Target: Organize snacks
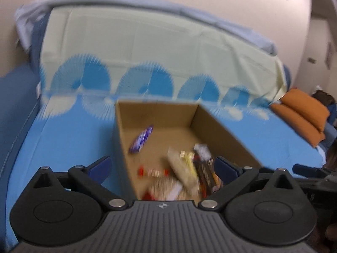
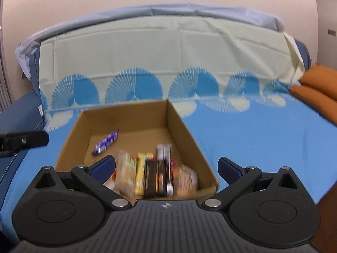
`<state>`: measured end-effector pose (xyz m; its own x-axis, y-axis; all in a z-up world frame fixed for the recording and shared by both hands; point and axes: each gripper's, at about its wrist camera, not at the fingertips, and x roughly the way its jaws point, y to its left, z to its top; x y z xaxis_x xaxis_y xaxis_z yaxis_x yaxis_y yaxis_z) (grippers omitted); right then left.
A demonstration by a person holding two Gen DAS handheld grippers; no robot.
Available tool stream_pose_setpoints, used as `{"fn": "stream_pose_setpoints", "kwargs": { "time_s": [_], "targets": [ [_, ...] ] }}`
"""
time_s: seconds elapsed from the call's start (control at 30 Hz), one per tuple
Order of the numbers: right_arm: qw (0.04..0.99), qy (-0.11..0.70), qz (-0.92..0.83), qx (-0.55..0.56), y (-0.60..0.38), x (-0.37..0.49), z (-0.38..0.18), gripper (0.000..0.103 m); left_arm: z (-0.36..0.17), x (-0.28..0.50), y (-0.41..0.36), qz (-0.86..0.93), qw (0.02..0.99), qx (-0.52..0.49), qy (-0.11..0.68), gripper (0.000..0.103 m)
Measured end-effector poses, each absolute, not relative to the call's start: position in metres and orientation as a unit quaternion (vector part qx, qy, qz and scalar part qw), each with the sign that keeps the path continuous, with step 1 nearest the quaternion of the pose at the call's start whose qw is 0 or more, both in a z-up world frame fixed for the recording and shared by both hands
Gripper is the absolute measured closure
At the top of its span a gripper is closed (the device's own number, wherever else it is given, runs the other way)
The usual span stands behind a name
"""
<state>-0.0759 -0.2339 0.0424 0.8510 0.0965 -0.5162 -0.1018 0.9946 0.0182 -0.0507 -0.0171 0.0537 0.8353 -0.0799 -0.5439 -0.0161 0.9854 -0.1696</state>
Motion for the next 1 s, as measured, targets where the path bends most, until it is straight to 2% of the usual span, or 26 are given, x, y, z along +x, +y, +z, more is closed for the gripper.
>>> {"fn": "stream_pose_setpoints", "kwargs": {
  "time_s": [0.23, 0.53, 1.0],
  "targets": [
    [0.948, 0.307, 0.059, -0.054, -0.227, -0.078, 0.02, 0.001, 0.011, -0.055, -0.025, 0.011, 0.932, -0.058, 0.357, 0.0],
    [0.937, 0.336, 0.065, -0.068, -0.214, -0.064, 0.007, 0.001, 0.003, -0.042, -0.019, 0.018, 0.92, -0.08, 0.383, 0.0],
    [0.937, 0.33, 0.07, -0.092, -0.203, -0.065, 0.004, 0.001, 0.003, -0.04, -0.023, 0.023, 0.917, -0.085, 0.389, 0.0]
  ]
}}
